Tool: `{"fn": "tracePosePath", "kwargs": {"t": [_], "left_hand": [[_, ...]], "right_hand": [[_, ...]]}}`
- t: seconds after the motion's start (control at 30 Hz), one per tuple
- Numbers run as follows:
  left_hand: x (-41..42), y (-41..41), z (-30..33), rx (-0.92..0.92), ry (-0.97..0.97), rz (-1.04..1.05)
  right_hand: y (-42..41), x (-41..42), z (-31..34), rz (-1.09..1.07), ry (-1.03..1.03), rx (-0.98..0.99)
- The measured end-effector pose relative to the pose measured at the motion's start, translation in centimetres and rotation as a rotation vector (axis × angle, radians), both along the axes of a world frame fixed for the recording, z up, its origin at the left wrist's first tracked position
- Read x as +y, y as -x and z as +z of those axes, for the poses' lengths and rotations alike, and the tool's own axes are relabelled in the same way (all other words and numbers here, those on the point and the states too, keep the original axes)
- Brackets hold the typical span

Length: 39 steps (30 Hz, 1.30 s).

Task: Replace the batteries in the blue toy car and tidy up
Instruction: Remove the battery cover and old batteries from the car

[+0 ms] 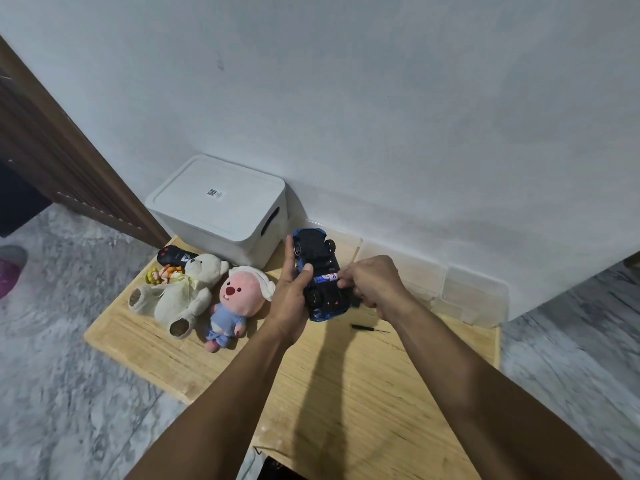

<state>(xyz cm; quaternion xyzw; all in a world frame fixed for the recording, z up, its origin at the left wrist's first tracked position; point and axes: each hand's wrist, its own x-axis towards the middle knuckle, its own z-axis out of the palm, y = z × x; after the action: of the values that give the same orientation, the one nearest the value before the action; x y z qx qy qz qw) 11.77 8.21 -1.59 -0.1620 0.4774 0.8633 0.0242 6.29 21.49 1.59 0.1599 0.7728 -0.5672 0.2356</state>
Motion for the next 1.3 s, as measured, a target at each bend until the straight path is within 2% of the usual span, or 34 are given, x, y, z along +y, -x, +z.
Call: {"fn": "tracePosePath", "kwargs": {"t": [0.2, 0.4, 0.7, 0.83, 1.03, 1.3], "left_hand": [[-0.3, -0.1, 0.0, 0.026, 0.072, -0.004], [-0.4, -0.4, 0.1, 0.031, 0.092, -0.014], [-0.5, -0.3, -0.3, 0.021, 0.149, -0.044], [-0.3, -0.2, -0.4, 0.024, 0.209, -0.063], [-0.1, -0.3, -0.9, 0.001, 0.261, -0.087], [-1.1, -0.5, -1.4, -0.099, 0.204, -0.081]], "right_hand": [[-0.1, 0.3, 0.1, -0.044, 0.182, -0.144], [-0.1, 0.6, -0.4, -0.047, 0.273, -0.193], [-0.7, 0.6, -1.4, -0.041, 0.267, -0.026], [-1.3, 0.4, -1.7, -0.097, 0.352, -0.007], [-1.3, 0.3, -1.8, -0.001, 0.374, 0.023], [0.2, 2.1, -1.8, -0.268, 0.537, -0.198]]}}
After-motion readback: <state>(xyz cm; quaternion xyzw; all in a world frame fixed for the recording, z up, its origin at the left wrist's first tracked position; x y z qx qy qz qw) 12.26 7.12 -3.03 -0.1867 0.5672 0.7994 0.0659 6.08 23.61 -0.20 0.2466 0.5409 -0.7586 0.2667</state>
